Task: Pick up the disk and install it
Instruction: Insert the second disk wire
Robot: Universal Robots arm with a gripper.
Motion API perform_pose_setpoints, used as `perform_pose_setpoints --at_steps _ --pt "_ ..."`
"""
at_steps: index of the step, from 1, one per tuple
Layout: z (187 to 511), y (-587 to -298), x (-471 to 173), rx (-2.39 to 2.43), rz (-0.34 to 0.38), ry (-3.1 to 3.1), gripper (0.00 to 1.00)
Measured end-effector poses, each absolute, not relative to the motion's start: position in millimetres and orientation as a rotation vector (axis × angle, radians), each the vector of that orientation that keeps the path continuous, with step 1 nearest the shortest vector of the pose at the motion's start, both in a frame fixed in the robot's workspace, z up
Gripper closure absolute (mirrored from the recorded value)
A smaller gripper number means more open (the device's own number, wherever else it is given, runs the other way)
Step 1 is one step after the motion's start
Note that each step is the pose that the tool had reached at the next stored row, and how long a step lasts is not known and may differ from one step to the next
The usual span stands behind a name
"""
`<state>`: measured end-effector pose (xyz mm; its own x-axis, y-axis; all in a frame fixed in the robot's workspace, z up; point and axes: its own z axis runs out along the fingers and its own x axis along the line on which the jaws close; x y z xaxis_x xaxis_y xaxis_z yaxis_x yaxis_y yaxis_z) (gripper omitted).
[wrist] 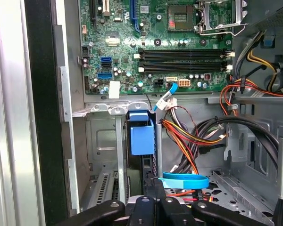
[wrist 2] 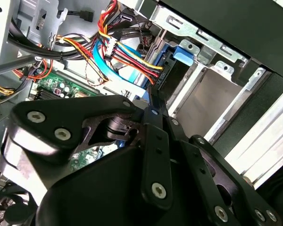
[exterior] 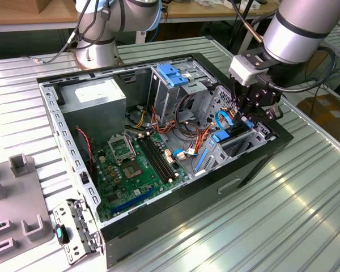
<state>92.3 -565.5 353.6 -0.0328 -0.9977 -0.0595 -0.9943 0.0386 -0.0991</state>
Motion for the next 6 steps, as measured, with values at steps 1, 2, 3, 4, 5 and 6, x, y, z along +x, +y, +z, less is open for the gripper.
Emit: perform_pose_setpoints --at_steps 1,2,3,4,5,6 --pt "353.6 -565.5 92.3 -2.103 -0.046 2.180 0.89" --pt "353.7 -565.5 92.2 -2.103 -0.046 2.180 0.89" --pt "353.7 -565.5 92.2 -2.103 -0.046 2.180 0.89" --pt "353.8 -565.5 92.3 -2.103 -0.046 2.180 0.89" --pt "353.9 -565.5 92.3 -2.103 -0.046 2.180 0.89" --pt "353.9 -565.5 92.3 -2.103 -0.046 2.180 0.89"
